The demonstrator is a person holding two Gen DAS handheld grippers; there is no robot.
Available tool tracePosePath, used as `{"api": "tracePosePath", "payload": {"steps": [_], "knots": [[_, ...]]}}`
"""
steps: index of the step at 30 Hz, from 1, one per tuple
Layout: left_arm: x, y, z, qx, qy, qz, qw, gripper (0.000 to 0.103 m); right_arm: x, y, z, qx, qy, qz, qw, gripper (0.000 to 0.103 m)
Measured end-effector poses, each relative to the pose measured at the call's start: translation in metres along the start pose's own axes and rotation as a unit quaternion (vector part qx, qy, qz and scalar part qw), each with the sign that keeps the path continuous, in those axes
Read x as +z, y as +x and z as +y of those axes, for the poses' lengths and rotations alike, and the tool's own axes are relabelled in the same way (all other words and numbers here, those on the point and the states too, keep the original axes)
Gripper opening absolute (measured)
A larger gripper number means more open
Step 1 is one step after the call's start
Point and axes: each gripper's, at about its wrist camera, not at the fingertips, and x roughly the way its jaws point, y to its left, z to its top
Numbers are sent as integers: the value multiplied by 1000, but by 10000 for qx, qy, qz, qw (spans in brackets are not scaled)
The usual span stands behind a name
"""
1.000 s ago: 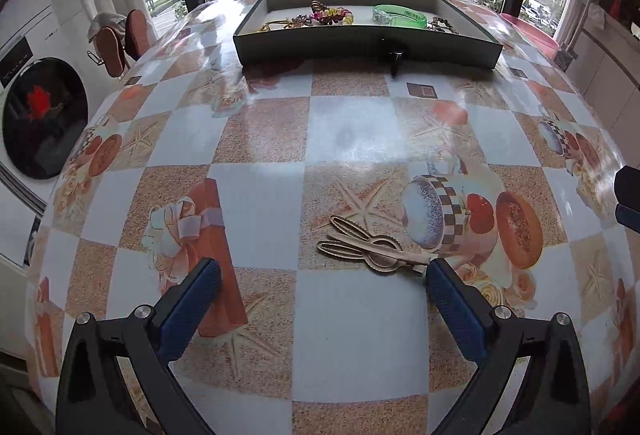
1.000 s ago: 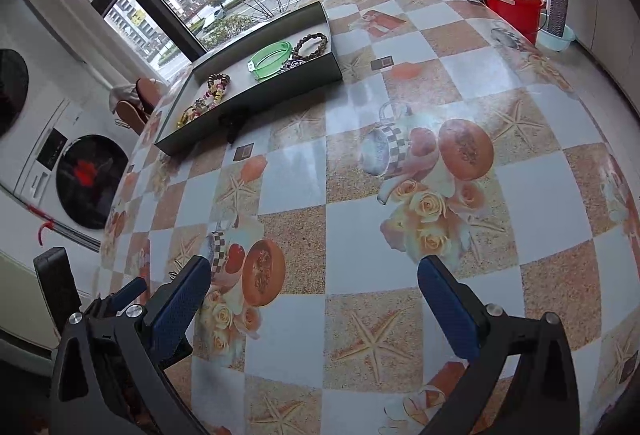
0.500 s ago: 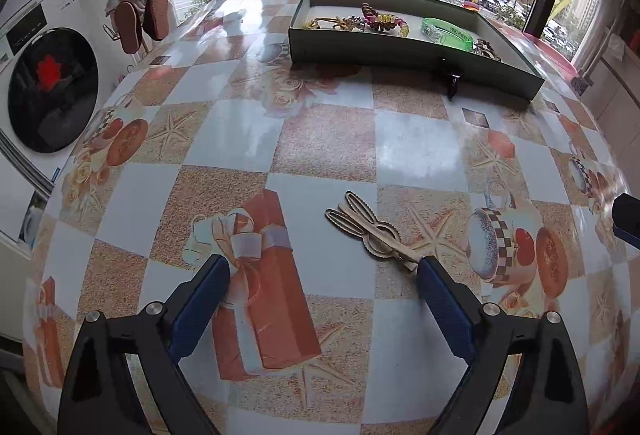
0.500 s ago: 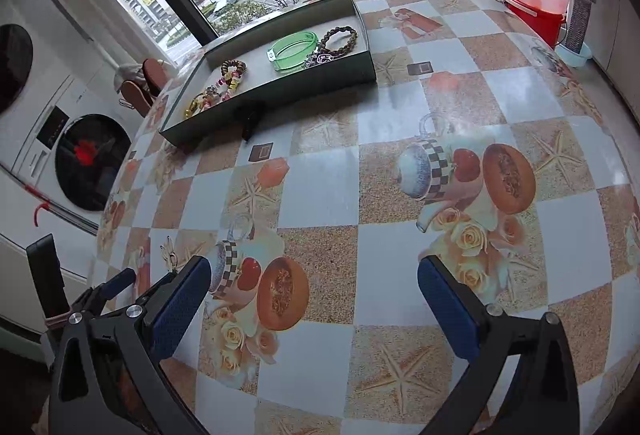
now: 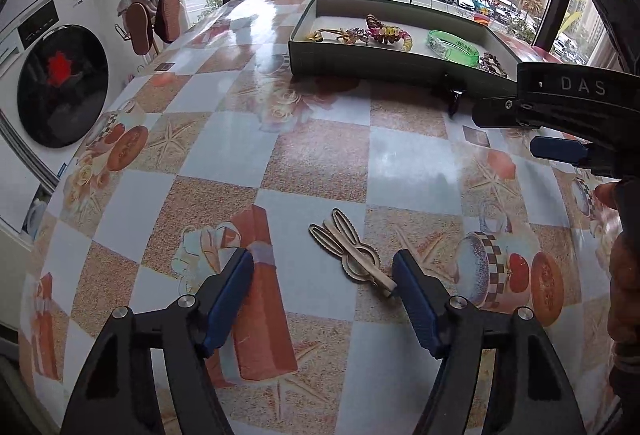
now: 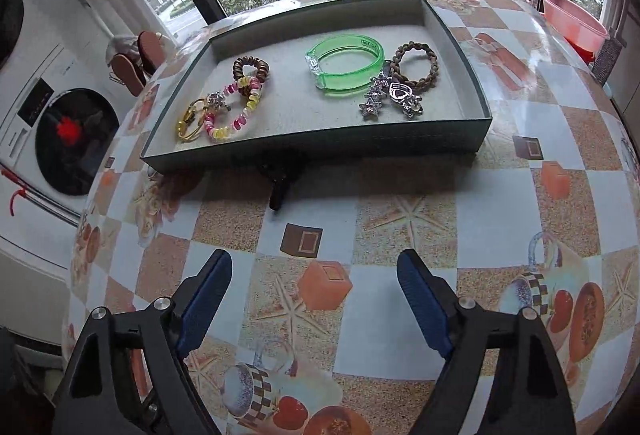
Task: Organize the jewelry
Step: 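Grasp the silver bunny-ear hair clip with the left tool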
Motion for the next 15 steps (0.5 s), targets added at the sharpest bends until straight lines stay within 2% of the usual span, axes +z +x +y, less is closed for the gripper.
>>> {"api": "tracePosePath", "payload": {"steps": [8, 11, 14, 15], "knots": [[-1, -1, 0, -45, 77, -43, 10000, 84, 22, 33, 32, -358, -326, -98, 9988, 75], [-2, -1, 0, -47, 94, -44, 9999, 84, 27, 36, 38, -514, -286, -158, 9981, 68], [-1, -1, 0, -53, 95, -25, 9999, 84, 29, 36, 39, -642, -250, -206, 9974, 48], [-1, -1, 1, -56, 96, -20, 9999, 84, 29, 35, 38, -665, -242, -216, 9973, 37]]}}
